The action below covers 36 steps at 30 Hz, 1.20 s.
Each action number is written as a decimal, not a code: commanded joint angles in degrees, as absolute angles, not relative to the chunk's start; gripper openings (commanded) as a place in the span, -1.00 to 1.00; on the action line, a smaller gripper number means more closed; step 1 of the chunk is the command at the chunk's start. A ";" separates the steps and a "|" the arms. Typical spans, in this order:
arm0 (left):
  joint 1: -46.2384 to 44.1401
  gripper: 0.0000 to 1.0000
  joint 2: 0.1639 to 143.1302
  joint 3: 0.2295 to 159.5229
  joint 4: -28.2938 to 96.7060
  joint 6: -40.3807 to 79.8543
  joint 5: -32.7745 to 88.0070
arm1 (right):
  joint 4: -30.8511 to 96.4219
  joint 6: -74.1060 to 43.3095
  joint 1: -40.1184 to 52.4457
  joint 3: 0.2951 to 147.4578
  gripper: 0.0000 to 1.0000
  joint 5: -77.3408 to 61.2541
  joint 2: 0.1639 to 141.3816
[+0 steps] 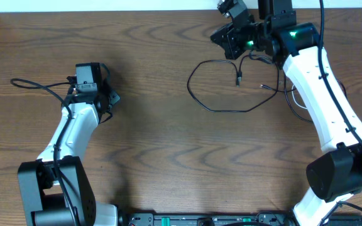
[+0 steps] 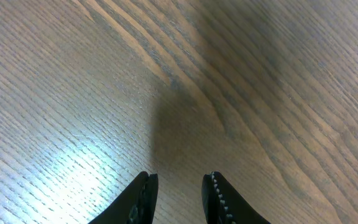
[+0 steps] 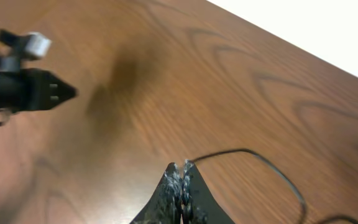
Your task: Untangle cables
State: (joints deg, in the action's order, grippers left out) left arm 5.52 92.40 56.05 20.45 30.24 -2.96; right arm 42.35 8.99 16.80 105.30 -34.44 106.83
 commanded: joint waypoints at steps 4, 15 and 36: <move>5.65 -0.41 92.60 55.72 20.56 30.79 -3.44 | 43.77 8.16 17.30 105.62 -0.96 -32.56 107.94; 5.65 -0.40 92.60 55.72 20.56 30.76 -2.13 | 47.59 5.17 18.94 105.36 0.91 -31.57 113.89; 5.67 -0.20 92.60 55.72 20.49 30.76 -0.62 | 39.59 -1.26 32.01 105.34 0.86 -6.48 135.00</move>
